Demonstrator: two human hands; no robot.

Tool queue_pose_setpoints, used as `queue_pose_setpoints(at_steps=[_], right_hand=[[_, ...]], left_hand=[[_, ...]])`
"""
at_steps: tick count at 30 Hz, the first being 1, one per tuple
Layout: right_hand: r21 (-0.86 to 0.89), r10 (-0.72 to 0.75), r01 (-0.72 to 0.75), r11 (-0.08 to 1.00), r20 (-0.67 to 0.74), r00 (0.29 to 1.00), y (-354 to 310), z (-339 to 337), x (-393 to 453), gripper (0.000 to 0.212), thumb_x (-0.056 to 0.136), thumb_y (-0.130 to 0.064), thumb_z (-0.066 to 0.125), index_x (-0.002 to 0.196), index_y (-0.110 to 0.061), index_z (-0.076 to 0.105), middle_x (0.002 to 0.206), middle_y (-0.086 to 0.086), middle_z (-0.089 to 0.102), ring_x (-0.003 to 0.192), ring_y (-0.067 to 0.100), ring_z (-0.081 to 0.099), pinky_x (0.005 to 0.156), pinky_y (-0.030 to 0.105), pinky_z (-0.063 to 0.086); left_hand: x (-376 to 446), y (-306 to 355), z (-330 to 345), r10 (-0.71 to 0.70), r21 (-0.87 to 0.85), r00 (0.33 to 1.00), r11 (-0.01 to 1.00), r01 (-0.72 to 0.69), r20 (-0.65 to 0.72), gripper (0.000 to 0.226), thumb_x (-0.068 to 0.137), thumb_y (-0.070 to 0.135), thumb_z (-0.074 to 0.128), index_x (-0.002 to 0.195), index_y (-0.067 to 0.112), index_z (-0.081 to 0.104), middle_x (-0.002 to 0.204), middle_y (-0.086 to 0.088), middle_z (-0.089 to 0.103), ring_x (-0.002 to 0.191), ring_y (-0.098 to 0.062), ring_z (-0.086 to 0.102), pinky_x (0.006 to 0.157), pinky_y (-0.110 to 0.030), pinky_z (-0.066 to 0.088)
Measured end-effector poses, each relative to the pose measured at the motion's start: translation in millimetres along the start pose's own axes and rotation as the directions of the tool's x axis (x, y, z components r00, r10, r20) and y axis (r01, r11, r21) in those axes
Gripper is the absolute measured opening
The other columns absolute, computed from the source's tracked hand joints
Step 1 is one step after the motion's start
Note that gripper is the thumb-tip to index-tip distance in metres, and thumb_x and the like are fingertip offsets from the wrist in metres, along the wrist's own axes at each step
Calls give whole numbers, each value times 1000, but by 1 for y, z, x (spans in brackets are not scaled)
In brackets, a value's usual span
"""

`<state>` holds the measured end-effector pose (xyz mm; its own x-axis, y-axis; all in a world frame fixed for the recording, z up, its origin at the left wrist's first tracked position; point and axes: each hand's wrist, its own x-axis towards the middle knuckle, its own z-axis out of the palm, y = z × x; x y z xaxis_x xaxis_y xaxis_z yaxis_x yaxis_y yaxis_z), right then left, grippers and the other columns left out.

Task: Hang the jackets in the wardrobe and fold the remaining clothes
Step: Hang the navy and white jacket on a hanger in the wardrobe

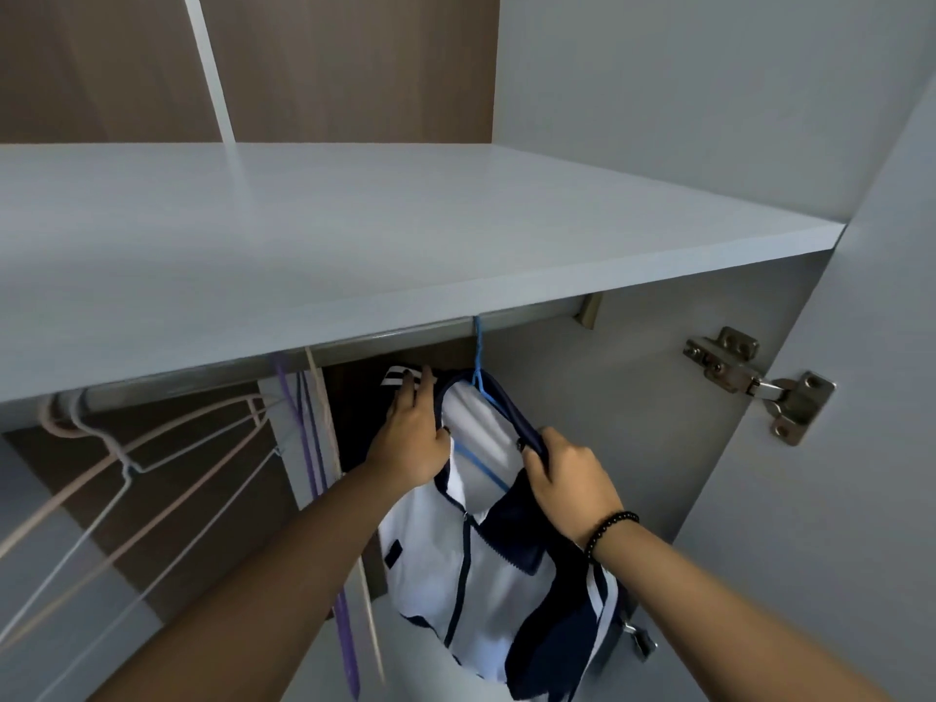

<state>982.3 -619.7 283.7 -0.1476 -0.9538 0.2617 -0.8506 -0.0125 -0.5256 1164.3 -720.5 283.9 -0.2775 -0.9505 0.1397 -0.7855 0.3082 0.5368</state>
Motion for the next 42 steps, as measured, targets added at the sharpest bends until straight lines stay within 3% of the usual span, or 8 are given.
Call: queue_pose_setpoints(at_steps=[5,11,16,20,23,29,33,42], right_hand=[[46,67,-64,997,-77,995,9,-9,1,19,98,-26,45,86,-12,46,62,2,50,51,21,47,47,30,32],[77,176,-168,983,-119,977,21,-30,-3,23,98,-27,45,83,-10,45,77,15,60,68,32,58,59,37,48],[109,141,-139,984,-11,990,14,-42,-16,21,96,-34,48,93,-14,50,81,8,60,75,29,58,64,34,49],[184,35,-44,982,55,998,10,-43,-42,27,95,-20,50,117,-6,54,100,14,65,90,28,62,81,35,52],[165,-57,39,986,107,993,10,-46,-65,41,94,-23,51,132,-8,49,126,11,57,109,24,57,92,29,47],[106,-166,147,983,207,964,13,-48,-108,48,94,-38,52,130,-8,46,131,9,49,112,20,50,89,22,39],[93,-140,117,989,299,944,22,-55,-142,67,94,-41,51,148,-9,28,151,6,31,135,21,35,106,24,29],[62,-10,-10,998,319,948,37,-85,-244,78,92,-45,53,152,-11,17,160,6,11,146,20,17,117,30,18]], left_hand=[[-11,11,-3,-19,-3,1000,1000,19,-6,75,96,18,50,156,17,4,163,-11,1,148,-36,10,118,-45,22],[-47,26,3,-61,31,998,998,61,19,73,97,22,49,155,15,6,163,-9,3,150,-29,1,121,-39,11],[-86,41,5,-73,68,997,995,72,15,71,97,23,50,155,14,9,162,-10,6,150,-28,1,119,-35,11],[-119,55,-1,-97,79,995,992,98,-14,70,97,23,50,155,13,12,162,-10,8,150,-28,2,119,-34,12],[-145,68,-3,-126,72,992,989,127,-15,69,97,23,49,155,14,12,163,-9,6,150,-26,1,120,-34,11],[-201,89,3,-167,84,986,983,164,29,72,97,21,50,155,16,9,163,-8,4,150,-25,2,121,-37,15],[-231,96,5,-153,108,987,983,147,53,77,95,19,51,156,17,5,163,-7,4,150,-24,1,121,-36,14],[-304,118,20,-95,111,984,991,79,150,78,94,18,53,156,19,5,163,-5,4,150,-24,3,121,-41,17]])
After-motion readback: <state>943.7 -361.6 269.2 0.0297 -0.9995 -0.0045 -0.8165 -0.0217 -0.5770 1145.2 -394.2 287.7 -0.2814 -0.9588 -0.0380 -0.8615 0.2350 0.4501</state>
